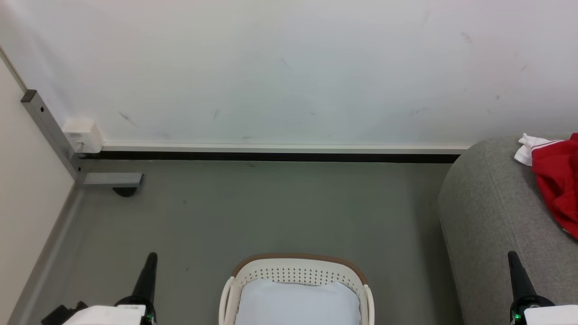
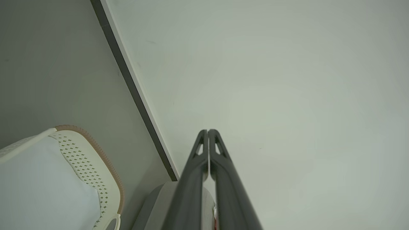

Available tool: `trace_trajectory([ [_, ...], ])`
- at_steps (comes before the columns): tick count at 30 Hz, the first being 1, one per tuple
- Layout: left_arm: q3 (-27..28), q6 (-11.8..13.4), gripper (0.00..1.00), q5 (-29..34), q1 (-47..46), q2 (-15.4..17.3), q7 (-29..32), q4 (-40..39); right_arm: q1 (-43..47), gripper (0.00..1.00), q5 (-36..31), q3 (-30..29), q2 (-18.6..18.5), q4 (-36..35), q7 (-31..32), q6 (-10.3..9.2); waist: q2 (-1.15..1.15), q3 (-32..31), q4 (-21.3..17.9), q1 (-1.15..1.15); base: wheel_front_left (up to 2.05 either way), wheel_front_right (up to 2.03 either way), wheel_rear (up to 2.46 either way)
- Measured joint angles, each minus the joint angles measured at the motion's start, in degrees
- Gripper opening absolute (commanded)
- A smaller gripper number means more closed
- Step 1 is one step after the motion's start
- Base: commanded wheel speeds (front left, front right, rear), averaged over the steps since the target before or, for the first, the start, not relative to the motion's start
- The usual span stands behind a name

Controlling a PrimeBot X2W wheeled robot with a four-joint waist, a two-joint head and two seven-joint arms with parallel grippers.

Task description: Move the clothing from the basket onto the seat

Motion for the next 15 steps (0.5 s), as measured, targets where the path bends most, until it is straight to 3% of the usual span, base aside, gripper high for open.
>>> trace_trajectory([
  [15, 1.42, -0.41, 0.00, -5.98, -0.15, -0.03, 1.72, -1.10, -0.76, 0.00, 6.72, -0.67, -0.10, -0.73, 1.75, 0.00, 0.00, 0.39, 0.31, 0.00, 0.00, 0.00, 0.00],
])
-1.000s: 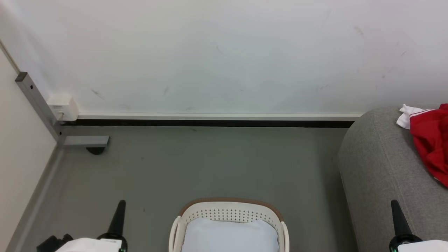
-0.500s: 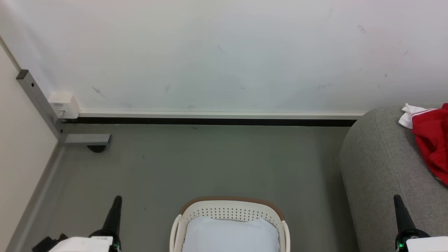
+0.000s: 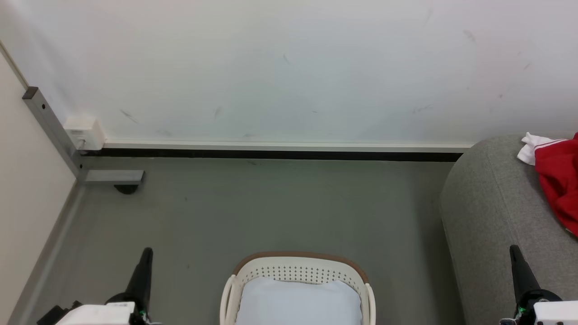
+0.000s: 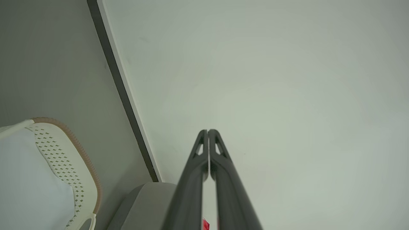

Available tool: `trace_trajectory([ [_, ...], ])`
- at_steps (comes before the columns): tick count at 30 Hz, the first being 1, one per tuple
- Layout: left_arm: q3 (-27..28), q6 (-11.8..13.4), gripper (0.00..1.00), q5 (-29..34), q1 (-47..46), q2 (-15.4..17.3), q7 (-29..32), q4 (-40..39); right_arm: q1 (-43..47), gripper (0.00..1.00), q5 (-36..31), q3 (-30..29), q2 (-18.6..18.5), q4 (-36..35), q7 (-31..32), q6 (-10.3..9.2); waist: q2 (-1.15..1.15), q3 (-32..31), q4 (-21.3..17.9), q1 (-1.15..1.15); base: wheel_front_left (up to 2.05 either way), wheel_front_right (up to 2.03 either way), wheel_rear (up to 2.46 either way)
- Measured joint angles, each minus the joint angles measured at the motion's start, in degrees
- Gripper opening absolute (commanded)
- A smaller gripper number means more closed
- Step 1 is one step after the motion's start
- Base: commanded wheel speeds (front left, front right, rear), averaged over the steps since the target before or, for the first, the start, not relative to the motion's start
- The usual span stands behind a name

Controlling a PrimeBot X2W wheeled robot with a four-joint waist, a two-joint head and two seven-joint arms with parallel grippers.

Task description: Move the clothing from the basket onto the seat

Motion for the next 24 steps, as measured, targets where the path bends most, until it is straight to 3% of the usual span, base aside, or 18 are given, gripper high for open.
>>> trace_trajectory([
  [24, 1.43, -0.57, 0.00, -6.68, -0.25, -0.03, 1.81, -1.19, -0.51, 0.00, 7.44, -0.66, -0.09, -0.70, 1.82, 0.00, 0.00, 0.47, 0.37, -0.01, 0.00, 0.00, 0.00],
])
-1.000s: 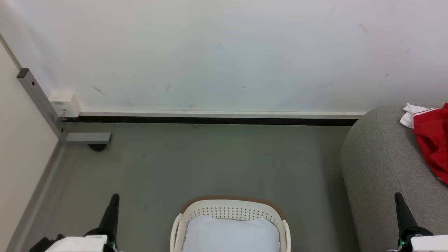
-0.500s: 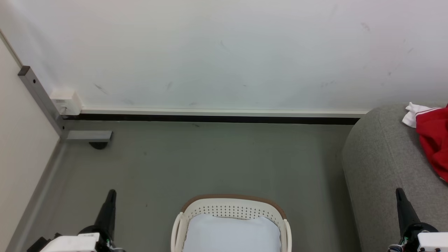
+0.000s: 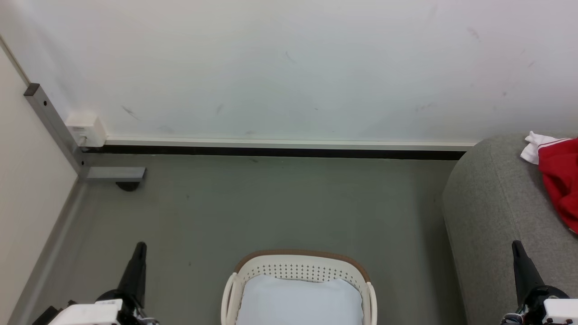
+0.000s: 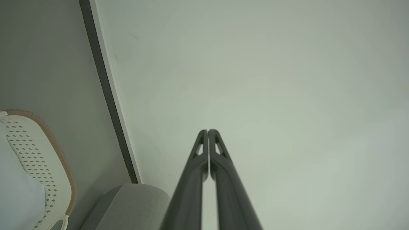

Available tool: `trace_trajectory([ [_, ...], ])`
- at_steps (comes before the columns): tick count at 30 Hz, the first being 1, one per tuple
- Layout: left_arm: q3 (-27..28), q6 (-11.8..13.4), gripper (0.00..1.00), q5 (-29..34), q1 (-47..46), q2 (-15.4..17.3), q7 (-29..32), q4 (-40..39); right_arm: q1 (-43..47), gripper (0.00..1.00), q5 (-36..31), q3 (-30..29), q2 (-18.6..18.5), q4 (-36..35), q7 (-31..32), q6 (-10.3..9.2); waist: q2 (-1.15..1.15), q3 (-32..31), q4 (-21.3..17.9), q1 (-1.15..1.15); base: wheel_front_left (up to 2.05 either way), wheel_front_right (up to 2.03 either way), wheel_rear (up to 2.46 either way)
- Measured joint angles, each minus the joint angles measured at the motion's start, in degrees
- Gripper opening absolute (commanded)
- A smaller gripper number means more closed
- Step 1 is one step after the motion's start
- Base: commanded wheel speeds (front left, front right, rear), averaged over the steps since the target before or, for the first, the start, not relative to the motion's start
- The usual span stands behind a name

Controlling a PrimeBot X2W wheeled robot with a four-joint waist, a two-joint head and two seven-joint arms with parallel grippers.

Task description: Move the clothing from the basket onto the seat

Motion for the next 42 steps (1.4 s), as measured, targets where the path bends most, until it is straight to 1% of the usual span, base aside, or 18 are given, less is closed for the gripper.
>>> trace_trajectory([
  [42, 0.00, -0.01, 0.00, 0.00, -0.01, 0.00, 0.00, -0.01, -0.01, 0.00, 0.00, 0.00, 0.00, -0.02, 0.00, 0.00, 0.00, 0.00, 0.00, 0.00, 0.00, 0.00, 0.00],
])
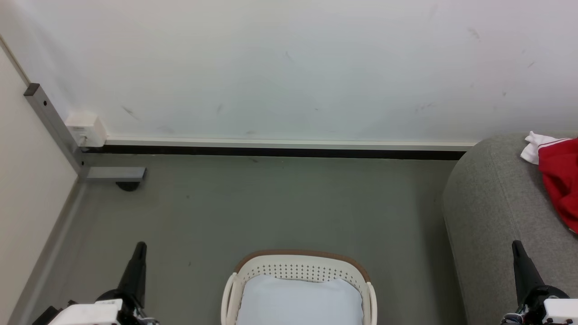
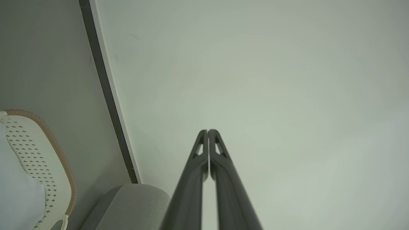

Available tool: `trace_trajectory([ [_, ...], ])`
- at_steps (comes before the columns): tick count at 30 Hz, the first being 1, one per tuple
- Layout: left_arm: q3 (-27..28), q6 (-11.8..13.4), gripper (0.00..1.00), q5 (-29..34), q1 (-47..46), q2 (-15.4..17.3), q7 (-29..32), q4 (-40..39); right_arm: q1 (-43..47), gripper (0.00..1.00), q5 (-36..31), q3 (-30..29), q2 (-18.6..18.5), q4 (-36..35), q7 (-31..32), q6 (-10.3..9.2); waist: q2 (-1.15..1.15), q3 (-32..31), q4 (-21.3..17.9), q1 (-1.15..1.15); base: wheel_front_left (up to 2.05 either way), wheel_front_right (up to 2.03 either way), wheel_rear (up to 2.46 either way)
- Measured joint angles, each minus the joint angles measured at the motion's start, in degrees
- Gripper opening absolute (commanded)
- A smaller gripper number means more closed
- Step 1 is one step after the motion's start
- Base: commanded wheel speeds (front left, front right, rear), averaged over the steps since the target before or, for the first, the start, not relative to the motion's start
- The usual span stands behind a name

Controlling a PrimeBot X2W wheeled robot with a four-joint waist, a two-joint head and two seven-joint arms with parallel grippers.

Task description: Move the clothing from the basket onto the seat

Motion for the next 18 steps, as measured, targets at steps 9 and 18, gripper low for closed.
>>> trace_trajectory([
  [9, 0.00, 0.01, 0.00, 0.00, 0.00, 0.00, 0.00, 0.00, 0.00, 0.00, 0.00, 0.00, -0.01, 0.00, 0.00, 0.00, 0.00, 0.00, 0.00, 0.00, 0.00, 0.00, 0.00],
  [18, 0.00, 0.01, 0.00, 0.00, 0.00, 0.00, 0.00, -0.01, 0.00, 0.00, 0.00, 0.00, -0.01, 0.00, 0.00, 0.00, 0.00, 0.00, 0.00, 0.00, 0.00, 0.00, 0.00],
])
